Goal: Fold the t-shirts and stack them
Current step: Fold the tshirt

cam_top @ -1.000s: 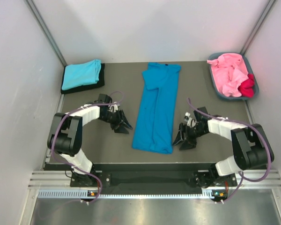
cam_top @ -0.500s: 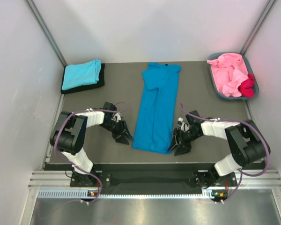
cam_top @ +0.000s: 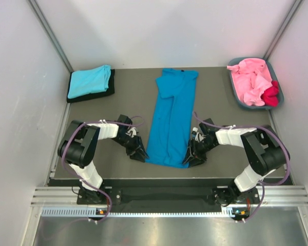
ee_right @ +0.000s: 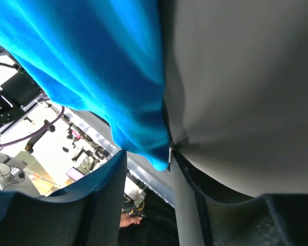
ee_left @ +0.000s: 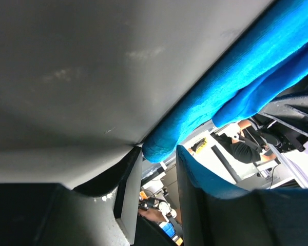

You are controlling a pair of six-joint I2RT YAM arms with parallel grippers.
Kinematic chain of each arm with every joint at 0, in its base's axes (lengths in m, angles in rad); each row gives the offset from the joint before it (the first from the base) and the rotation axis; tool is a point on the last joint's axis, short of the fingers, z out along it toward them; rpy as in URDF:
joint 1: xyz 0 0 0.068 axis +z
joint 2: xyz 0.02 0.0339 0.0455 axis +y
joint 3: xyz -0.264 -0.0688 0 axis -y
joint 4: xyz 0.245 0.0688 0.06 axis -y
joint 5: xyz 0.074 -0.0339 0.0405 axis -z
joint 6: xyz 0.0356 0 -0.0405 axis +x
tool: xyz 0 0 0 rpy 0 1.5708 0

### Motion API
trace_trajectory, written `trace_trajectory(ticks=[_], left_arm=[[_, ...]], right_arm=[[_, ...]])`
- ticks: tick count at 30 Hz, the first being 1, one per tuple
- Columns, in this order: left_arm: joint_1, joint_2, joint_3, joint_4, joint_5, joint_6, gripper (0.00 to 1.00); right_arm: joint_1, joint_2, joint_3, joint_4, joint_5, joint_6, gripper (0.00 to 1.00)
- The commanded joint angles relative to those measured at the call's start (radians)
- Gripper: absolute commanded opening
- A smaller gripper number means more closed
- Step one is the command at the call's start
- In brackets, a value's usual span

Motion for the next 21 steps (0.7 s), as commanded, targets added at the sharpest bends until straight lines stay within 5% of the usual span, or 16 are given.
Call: trace_trajectory(ticks=[1, 9, 11, 15, 21], left_arm=[[-0.009, 0.02, -0.002, 0.038, -0.047, 0.001, 0.38], [-0.01, 0.012, -0.022, 0.061, -0.042, -0.011, 0.27], [-0.01, 0.011, -0.022, 0.064, -0.041, -0.013, 0.25], [-0.01, 0.011, 0.004, 0.066, -0.024, -0.007, 0.04], [0.013, 0.002, 0.16, -0.04, -0.015, 0.087, 0.0]], right_arm=[[0.028, 0.04, 0.031, 0.044, 0.124, -0.005, 0.4], [0.053, 0.092, 0.048, 0.084, 0.101, 0.005, 0.31], [0.067, 0.105, 0.057, 0.087, 0.091, 0.005, 0.22], [0.061, 0.1, 0.062, 0.087, 0.084, 0.004, 0.0], [-0.017, 0.002, 0.114, 0.012, 0.08, -0.077, 0.0]])
